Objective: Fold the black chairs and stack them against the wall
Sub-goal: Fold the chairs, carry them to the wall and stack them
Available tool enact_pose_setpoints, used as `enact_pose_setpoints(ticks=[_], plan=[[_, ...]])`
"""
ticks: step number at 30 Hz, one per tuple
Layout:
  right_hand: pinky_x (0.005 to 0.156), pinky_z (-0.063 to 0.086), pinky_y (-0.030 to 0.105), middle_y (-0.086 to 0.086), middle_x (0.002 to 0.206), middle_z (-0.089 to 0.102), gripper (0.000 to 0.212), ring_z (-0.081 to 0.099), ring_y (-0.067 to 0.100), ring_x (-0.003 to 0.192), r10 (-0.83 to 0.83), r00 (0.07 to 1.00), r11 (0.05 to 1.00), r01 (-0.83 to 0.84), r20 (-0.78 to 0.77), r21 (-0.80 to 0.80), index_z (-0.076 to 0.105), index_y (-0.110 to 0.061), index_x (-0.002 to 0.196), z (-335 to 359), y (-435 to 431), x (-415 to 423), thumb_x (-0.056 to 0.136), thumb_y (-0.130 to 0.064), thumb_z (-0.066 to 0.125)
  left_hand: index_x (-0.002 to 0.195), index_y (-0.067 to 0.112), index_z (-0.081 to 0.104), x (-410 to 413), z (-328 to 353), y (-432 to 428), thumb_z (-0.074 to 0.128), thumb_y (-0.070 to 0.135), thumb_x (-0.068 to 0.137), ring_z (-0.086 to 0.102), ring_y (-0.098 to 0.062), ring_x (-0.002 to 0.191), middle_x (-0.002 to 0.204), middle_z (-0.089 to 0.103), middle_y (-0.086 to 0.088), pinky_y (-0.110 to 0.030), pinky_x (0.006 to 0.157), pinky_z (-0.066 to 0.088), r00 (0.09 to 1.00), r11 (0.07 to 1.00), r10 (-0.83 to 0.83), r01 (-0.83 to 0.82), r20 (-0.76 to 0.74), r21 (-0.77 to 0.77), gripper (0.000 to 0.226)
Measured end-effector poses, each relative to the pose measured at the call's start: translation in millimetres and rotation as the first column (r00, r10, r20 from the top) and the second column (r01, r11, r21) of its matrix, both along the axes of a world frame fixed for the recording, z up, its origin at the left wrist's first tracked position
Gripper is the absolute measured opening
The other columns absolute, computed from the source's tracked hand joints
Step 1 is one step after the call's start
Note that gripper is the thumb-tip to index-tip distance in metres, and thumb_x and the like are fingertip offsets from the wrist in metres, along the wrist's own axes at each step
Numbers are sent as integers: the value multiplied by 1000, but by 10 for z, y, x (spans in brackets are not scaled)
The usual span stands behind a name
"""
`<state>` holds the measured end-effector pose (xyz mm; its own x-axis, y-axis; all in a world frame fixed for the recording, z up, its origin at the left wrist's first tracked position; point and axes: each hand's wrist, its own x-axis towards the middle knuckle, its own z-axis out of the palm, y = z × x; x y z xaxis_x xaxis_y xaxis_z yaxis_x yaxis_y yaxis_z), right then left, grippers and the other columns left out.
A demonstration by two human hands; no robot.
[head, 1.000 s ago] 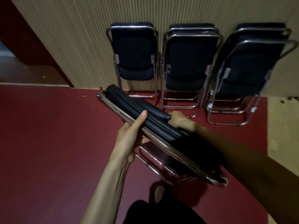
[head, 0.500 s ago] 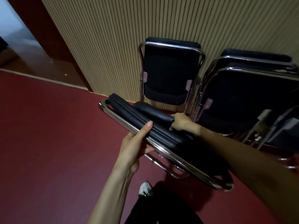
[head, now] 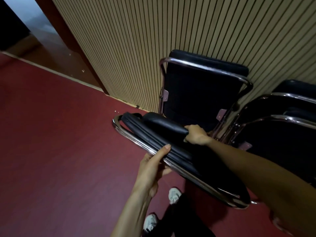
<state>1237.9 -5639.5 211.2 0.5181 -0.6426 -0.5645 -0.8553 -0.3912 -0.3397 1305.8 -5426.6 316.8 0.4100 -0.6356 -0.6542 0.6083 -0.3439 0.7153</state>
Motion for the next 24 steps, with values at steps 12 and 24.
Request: enact_pose_setpoints(ticks=[12,24], plan=[[96,44,32,11,140,49,73,51,29,124,49,997,996,-45,-57,74,38,-16,144,-440,-694,207,81,-25,73,125,4,58,88,-331,-721,72,27,83,72,-16,84,99,75,-8,-25,65,56,997,995,38,-31,-74,90,50],[83,47,30,12,130,54,60,56,28,112,131,984,988,-120,-121,99,40,-12,136,-425,-1130,473,85,-25,69,116,1,65,365,-354,-1254,66,25,89,72,-12,70,84,75,-4,-23,60,56,996,998,13,-8,-88,57,36]])
